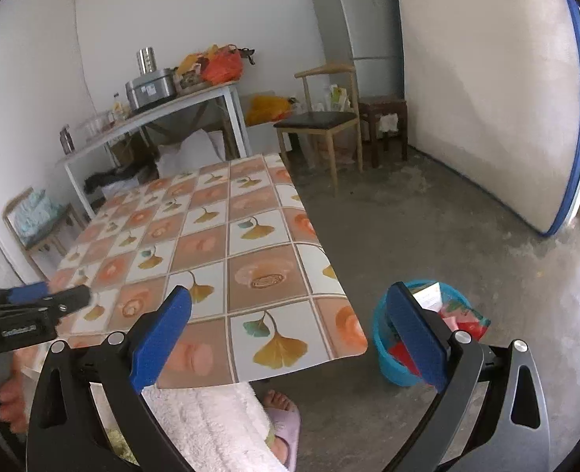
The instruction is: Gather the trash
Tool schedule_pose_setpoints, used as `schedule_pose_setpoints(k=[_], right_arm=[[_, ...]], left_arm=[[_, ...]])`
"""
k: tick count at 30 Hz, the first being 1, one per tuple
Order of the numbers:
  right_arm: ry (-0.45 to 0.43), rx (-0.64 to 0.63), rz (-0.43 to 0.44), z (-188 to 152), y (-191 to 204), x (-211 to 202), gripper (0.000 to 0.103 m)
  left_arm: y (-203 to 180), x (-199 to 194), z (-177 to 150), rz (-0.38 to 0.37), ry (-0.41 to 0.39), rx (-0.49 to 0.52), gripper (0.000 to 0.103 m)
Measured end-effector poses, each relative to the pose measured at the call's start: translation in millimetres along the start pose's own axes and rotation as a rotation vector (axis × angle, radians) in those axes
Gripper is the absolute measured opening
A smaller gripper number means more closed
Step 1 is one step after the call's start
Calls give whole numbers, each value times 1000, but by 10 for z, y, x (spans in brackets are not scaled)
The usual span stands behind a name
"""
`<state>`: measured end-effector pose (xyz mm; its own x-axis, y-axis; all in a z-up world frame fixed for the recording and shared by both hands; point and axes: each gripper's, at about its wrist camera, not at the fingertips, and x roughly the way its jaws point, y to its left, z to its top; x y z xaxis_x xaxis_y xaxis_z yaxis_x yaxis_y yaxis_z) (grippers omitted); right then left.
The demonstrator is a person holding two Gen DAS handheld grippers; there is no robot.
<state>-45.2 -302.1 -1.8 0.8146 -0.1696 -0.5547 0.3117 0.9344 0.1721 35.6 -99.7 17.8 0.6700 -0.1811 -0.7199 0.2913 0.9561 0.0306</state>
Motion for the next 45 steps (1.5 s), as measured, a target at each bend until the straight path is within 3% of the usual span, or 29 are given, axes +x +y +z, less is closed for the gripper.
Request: schedule_pose_setpoints(k=[6,12,24,45], right_arm=[[74,-39,-53,-161,268,89,97],[86,-107,-106,-232,398,19,97],[135,-57,-188,-239,240,3,97],[174,-22,-218,-285,142,49,97]], left_arm=[[87,-27,-75,45,5,-10,94],[81,11,-179,19,63,-50,94],[-113,66,-409,26,106,10,94],[-208,148,-433,-7,138,38,94]])
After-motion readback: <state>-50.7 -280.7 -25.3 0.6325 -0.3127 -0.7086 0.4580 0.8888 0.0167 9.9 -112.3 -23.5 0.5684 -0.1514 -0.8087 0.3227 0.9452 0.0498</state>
